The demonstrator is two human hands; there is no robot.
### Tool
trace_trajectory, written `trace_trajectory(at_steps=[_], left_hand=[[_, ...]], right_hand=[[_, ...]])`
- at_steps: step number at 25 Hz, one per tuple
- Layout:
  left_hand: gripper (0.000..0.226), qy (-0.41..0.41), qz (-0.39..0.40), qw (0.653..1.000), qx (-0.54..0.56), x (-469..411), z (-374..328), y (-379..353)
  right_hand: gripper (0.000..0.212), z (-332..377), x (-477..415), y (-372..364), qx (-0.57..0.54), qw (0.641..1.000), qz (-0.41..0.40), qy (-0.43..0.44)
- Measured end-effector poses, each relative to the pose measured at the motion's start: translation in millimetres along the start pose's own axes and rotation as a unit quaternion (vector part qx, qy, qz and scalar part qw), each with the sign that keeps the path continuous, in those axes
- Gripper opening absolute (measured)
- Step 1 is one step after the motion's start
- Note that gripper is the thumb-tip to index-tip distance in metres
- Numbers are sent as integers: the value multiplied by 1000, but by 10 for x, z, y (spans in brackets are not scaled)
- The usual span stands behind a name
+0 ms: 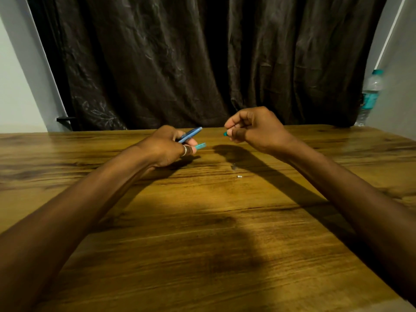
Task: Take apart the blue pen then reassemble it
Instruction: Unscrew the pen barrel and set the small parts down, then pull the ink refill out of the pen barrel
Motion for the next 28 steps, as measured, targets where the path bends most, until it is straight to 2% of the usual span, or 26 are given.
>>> trace_trajectory(at_steps=[2,5,8,12,15,19,23,28], left_hand=[[11,5,-18,1000,12,2,-7,20],[12,10,-42,999,15,0,-50,38],[14,15,-54,998,19,10,-64,60],[18,17,-50,999,13,14,-43,70],[18,19,-51,999,2,-2,-33,68],[16,24,-44,999,-3,-2,-32,71],[13,25,-45,999,-2,0,-28,81],[14,27,-38,999,5,-3,-30,76]], right_hand=[[20,1,8,-34,101,995,10,19],[14,40,44,-193,253,963,55,71],[12,21,41,-344,327,933,102,112],[10,47,20,-451,348,920,130,125],[20,54,39,-477,349,917,157,113],[19,14,13,-488,315,929,173,86],[17,42,32,-480,283,941,174,67],[17,58,24,-407,315,933,152,79]])
Point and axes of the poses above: each hand's wrist, its own x-axis away from the middle knuckle, its own y-axis out of the back of the hand, z = x × y, the point moved 1 cm from there along -x, towards the middle knuckle, and after that the axes turned 10 degrees about z, right-handed, at the moved point
